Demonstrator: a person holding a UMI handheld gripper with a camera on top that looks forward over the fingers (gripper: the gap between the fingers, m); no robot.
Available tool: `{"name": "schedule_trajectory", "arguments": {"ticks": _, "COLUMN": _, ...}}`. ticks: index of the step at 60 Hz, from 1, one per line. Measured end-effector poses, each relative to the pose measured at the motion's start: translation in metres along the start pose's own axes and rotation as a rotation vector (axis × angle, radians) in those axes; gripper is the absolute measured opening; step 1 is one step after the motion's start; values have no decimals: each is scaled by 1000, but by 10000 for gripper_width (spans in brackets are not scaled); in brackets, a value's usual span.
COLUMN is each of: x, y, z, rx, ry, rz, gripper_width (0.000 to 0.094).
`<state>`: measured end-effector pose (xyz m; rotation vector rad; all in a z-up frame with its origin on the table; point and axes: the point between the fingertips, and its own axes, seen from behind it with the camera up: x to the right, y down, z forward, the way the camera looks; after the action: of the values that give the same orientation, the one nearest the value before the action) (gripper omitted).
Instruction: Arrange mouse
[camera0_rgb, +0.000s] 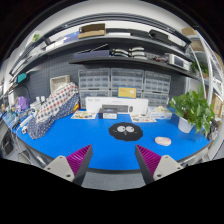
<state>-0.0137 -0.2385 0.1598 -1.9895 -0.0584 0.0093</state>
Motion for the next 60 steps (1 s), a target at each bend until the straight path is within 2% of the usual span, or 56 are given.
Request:
{"name": "schedule_trajectory", "arguments": {"ticks": 16, "x": 37, "y": 54, "z": 18, "rx": -84, "ry": 26, "rz": 32, "gripper_width": 865}}
{"name": "schedule_trajectory", "arguments": {"ticks": 29, "x": 120, "y": 100, "z": 43, "rx": -158, "ry": 94, "rz": 22, "gripper_width": 867}}
{"name": "schedule_trajectory", "arguments": {"ticks": 43, "x": 226, "y": 107, "z": 97, "rx": -200, "ry": 163, "rz": 39, "gripper_width": 860}}
{"name": "schedule_trajectory", "arguments": {"ticks": 60, "x": 304, "y": 106, "z": 180, "rx": -251, "ry": 125, "rz": -12, "gripper_width": 854}}
